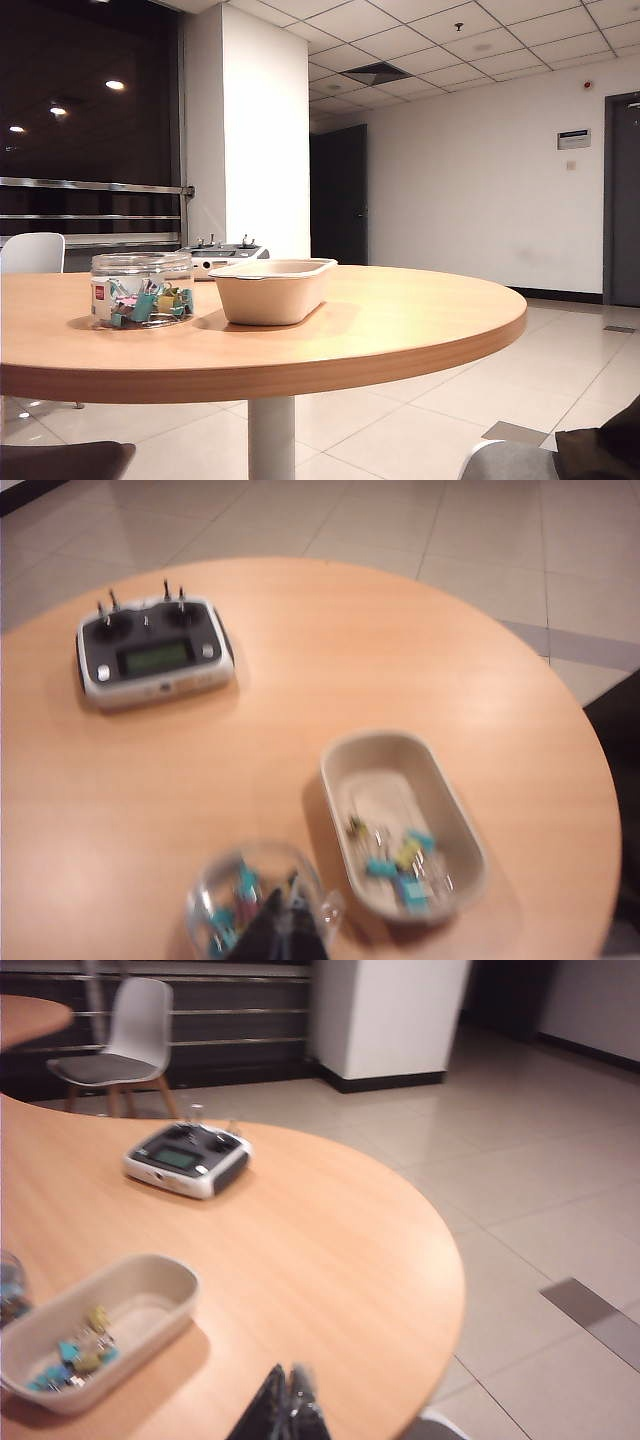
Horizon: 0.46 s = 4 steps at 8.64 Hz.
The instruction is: Pick up the box filled with clips, pour some clips from it into the rectangular paper box, and then put the clip box back on the table.
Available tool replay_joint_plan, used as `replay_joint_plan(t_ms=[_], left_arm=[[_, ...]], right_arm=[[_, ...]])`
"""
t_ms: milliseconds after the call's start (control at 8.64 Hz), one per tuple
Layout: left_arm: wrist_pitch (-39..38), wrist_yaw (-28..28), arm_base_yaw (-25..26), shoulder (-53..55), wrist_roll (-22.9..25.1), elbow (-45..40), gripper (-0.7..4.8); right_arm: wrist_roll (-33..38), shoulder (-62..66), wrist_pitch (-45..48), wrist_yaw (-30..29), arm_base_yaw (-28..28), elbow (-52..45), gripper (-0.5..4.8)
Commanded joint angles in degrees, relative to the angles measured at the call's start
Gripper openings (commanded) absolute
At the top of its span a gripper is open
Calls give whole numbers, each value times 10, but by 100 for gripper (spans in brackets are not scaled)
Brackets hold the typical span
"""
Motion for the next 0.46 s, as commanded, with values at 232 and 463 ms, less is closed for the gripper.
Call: replay_joint_plan(t_ms=[232, 463], left_arm=[[47, -76, -3, -292, -10, -244, -6], [68, -91, -3, -423, -57, -359, -6]], right_arm=[[21, -125, 59, 37, 0, -212, -6], [25, -152, 47, 20, 0, -254, -5]])
